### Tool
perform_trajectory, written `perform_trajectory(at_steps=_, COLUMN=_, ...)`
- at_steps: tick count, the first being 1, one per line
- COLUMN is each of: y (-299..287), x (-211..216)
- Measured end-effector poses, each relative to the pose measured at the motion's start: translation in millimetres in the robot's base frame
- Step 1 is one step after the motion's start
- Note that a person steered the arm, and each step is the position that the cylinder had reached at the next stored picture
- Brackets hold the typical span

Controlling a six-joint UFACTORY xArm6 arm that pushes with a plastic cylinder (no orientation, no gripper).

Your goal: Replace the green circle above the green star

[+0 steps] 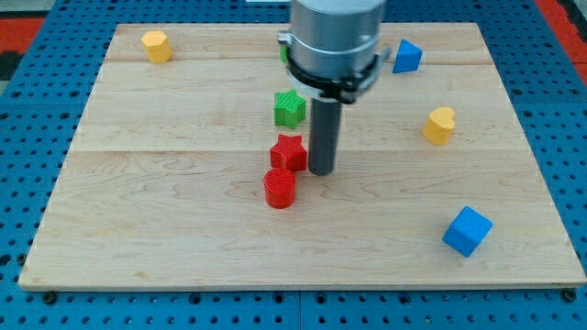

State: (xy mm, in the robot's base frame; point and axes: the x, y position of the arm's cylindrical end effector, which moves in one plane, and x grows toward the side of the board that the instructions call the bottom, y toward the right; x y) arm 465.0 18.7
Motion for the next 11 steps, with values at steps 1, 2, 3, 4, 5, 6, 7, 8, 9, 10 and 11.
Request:
perform_trajectory(at_steps=1, y=-1, x=-11)
perform_trajectory(at_steps=2, y=60, x=-32)
perform_trajectory(at_steps=3, y=109, x=-76)
perform_trajectory(at_steps=4, y=127, x=-134)
perform_trajectory(at_steps=5, y=105, x=-187)
perform_trajectory(at_steps=6, y=69, x=-227)
perform_trajectory(at_steps=7, y=18, x=-240)
perform_trajectory(at_steps=8, y=-34, x=-259)
perform_trajectory(at_steps=9, y=-58, x=-250)
perform_trajectory(at_steps=10, y=-50, x=-205)
perform_trajectory(at_steps=11, y=-48, x=-204)
